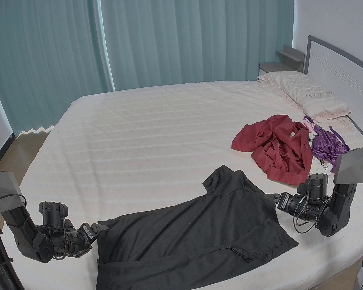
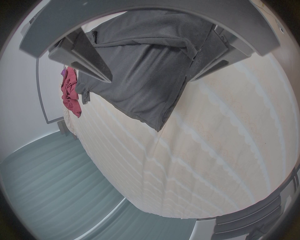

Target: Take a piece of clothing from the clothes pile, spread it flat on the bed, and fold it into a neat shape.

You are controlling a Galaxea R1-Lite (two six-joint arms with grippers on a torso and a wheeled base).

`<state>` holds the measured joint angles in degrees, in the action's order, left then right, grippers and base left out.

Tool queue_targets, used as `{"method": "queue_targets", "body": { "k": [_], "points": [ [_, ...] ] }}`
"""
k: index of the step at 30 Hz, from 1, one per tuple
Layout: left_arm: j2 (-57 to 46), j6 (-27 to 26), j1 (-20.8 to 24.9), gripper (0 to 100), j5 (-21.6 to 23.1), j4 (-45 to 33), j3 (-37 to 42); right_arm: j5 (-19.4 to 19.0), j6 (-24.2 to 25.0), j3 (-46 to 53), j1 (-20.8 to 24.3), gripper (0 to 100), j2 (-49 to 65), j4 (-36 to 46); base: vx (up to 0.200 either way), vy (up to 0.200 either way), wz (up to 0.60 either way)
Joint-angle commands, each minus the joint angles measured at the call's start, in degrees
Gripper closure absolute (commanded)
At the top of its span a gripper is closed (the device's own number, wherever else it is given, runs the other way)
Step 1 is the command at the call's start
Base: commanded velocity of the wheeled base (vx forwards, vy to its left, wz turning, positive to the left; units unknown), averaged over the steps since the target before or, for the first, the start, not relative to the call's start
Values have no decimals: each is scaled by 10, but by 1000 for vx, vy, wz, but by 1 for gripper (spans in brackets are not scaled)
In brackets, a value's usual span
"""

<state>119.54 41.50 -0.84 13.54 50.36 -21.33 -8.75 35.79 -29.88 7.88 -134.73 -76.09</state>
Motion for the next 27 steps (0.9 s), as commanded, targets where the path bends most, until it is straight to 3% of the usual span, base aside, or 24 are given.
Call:
{"method": "queue_targets", "body": {
  "k": [1, 8, 15, 19, 22, 27],
  "points": [
    [4, 3, 1, 0, 0, 0, -4, 0, 0, 1, 5, 0, -1, -1, 0, 0, 0],
    [4, 12, 3, 0, -1, 0, -6, 0, 0, 2, 7, 0, -1, 0, 0, -171, 0],
    [4, 13, 4, 0, -2, 0, -6, 0, 0, 2, 7, 0, -1, -1, 0, 0, 0],
    [1, 12, 4, 0, -26, 1, -8, 0, -1, 4, 8, 0, -1, -1, 0, 0, 0],
    [1, 9, 4, 0, -69, 22, -20, 0, 0, 4, 10, 0, 1, -1, 0, 0, 0],
    [23, -10, 2, 0, -112, 22, -78, 0, -2, 9, 19, 0, -1, -2, 0, 0, 0]
  ]
}}
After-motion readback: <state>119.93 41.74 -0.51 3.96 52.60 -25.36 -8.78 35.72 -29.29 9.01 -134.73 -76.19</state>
